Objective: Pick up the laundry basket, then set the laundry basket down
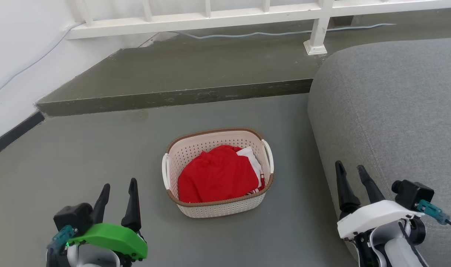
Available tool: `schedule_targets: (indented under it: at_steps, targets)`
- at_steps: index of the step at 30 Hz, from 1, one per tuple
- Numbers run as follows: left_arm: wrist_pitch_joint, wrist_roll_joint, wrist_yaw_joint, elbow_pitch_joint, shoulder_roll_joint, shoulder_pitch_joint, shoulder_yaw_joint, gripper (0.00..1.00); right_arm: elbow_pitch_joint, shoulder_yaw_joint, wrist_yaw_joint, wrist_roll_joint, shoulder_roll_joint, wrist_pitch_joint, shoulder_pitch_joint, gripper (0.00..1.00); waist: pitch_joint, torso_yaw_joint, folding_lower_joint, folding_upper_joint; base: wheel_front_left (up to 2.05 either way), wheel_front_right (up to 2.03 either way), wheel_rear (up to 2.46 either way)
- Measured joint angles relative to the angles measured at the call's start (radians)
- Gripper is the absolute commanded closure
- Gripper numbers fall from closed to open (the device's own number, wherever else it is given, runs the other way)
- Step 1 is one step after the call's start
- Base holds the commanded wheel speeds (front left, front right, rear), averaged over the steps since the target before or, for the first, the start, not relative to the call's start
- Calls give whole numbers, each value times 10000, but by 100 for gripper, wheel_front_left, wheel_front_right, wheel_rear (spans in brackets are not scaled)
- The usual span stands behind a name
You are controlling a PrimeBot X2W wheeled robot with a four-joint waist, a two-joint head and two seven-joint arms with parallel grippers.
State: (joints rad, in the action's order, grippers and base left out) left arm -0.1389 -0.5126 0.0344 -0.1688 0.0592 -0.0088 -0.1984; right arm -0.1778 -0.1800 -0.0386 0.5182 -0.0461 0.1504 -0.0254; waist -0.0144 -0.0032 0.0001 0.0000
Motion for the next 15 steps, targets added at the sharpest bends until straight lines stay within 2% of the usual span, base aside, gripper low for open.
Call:
schedule_targets:
  at_steps: [15]
  targets:
    - [-491,1758,297,105,-4,149,-280,0,230,-479,-337,-1881,4,437,-42,0,24,10,0,0,0,0,0]
